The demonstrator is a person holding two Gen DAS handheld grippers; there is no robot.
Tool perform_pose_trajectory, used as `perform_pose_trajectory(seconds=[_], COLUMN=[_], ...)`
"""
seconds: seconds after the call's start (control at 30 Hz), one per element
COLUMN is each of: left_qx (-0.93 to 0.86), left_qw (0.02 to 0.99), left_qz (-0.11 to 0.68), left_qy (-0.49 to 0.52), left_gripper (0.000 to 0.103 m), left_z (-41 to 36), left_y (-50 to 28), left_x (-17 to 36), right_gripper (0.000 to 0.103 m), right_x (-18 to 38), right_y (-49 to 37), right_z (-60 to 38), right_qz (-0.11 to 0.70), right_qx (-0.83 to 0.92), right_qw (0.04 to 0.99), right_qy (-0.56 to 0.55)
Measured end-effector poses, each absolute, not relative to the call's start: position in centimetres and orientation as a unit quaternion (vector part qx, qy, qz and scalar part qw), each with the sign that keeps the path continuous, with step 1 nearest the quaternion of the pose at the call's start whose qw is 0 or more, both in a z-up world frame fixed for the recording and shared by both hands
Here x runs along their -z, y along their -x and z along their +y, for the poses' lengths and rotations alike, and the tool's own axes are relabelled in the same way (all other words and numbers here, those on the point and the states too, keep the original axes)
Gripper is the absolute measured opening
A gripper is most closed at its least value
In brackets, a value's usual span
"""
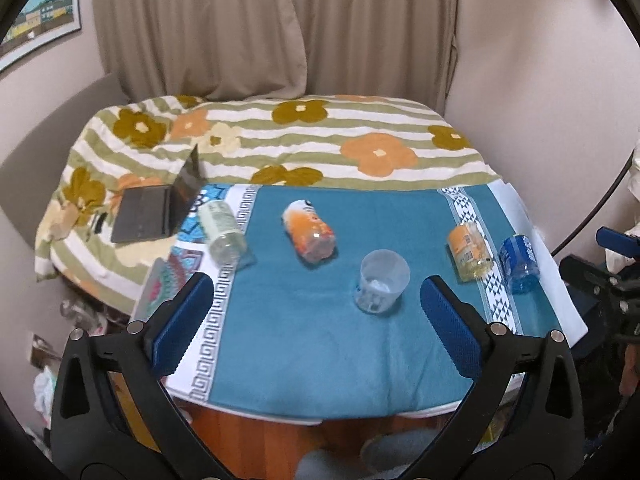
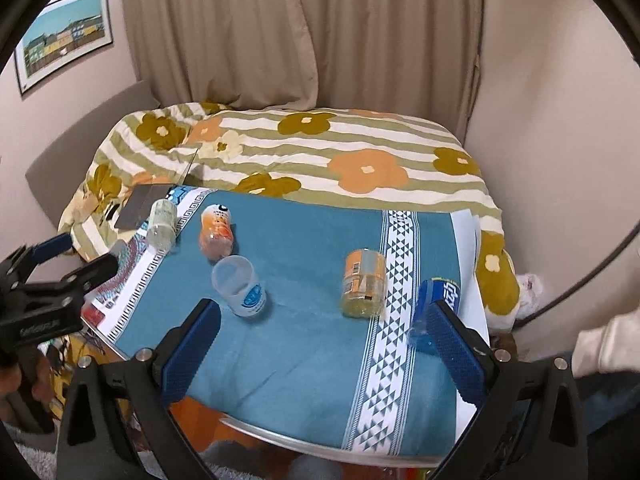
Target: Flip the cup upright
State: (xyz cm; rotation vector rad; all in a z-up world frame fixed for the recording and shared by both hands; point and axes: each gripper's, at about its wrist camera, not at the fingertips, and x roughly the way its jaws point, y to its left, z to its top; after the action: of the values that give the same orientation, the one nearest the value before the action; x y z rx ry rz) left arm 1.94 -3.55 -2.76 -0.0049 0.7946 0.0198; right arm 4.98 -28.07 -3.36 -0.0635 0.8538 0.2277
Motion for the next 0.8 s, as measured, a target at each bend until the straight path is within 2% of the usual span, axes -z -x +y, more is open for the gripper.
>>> perform_pose_trajectory(seconds=[0.8], left_qx=[0.005], left_qw=[0.929], left_qz=[0.369], left_qy=[-0.012], left_gripper=[0.103], left_z=[-2.4], left_y=[-0.4], left_x=[1.5], right_gripper=[0.102], right_x=[2.2], right_y=[-2.8], right_z=[-26.8], right_qz=[0.402], right_qx=[-0.027], right_qw=[0.915], right_qy=[0.01])
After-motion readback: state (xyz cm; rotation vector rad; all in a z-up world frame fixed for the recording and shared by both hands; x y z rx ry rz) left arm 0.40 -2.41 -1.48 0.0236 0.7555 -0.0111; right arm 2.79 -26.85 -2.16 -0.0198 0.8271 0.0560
